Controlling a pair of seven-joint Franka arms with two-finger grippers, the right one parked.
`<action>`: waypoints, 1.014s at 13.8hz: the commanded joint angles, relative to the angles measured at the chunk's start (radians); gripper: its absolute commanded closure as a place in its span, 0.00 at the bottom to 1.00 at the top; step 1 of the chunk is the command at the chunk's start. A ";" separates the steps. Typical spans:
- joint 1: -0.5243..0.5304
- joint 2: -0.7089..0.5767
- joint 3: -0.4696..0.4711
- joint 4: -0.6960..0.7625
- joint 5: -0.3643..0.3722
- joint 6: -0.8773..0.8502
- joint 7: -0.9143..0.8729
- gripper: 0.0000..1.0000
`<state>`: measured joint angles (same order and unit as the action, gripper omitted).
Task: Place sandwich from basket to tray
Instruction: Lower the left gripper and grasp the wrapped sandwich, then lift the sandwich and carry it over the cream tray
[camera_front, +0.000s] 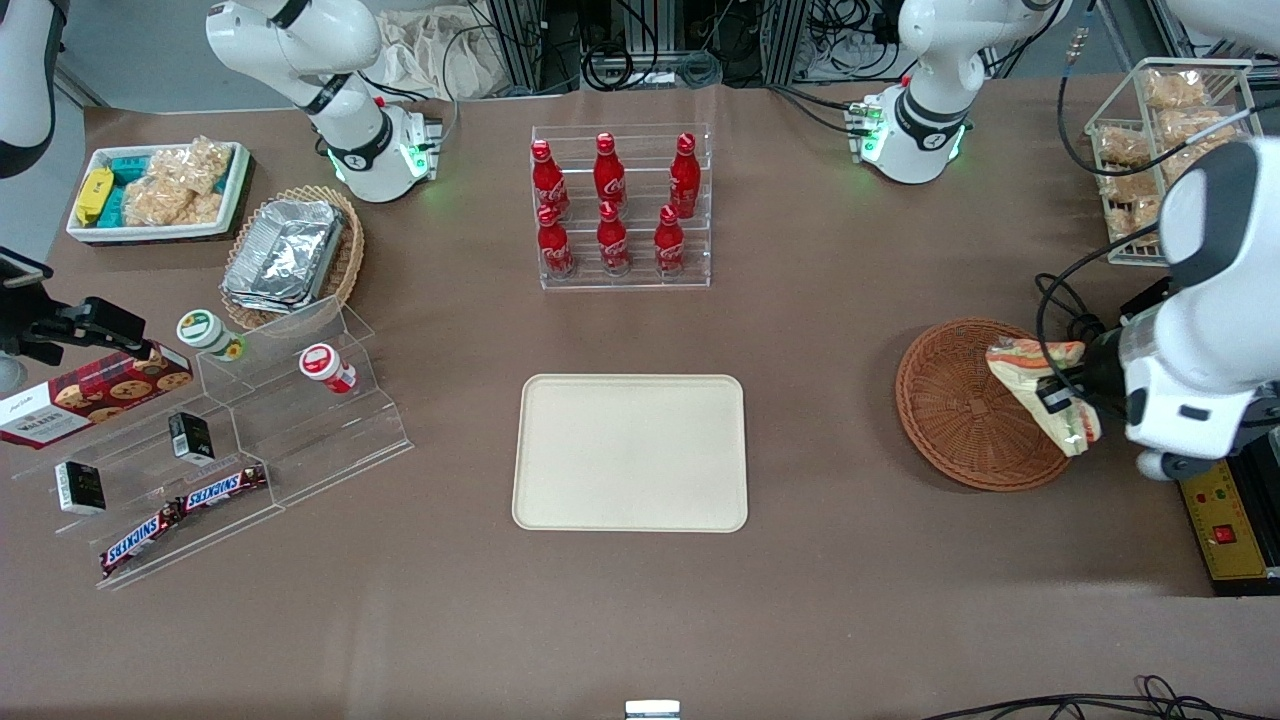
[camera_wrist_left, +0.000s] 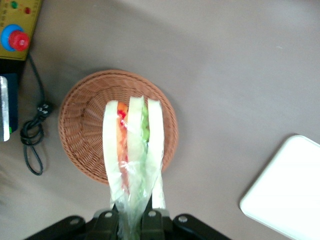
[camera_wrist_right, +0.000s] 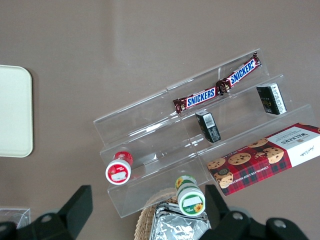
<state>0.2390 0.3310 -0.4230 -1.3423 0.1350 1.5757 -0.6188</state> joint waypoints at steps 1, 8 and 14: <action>-0.019 0.033 -0.034 0.063 -0.040 -0.017 0.085 1.00; -0.367 0.264 -0.042 0.020 0.104 0.268 0.085 1.00; -0.489 0.502 -0.039 0.031 0.213 0.496 0.014 1.00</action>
<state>-0.2469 0.7785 -0.4665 -1.3541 0.3247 2.0480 -0.5912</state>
